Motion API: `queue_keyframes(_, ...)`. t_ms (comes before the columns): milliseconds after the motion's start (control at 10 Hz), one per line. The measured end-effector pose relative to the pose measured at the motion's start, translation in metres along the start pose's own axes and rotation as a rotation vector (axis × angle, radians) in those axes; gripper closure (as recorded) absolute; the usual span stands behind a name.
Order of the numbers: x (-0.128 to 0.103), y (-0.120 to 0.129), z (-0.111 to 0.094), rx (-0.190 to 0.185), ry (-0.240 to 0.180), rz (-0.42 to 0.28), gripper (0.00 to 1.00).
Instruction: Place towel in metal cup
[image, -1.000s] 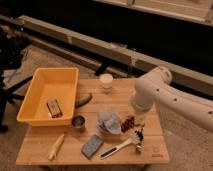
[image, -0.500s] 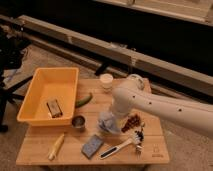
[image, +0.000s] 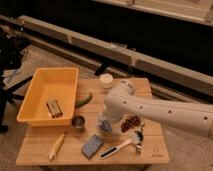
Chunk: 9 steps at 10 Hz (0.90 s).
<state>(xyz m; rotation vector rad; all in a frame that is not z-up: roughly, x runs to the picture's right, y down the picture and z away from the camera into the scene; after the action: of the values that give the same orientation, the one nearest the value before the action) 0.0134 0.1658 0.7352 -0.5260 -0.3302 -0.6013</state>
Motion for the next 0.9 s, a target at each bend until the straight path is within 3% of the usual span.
queue_keyframes(200,-0.001,0.003,0.007,-0.020,0.020,-0.012,0.36)
queue_keyframes(400,-0.009,0.003,0.014,-0.034,0.034,-0.025,0.52)
queue_keyframes(700,-0.011,0.002,0.009,-0.049,0.010,-0.022,0.80)
queue_keyframes(900,-0.013,0.001,-0.001,-0.035,-0.010,-0.027,0.82)
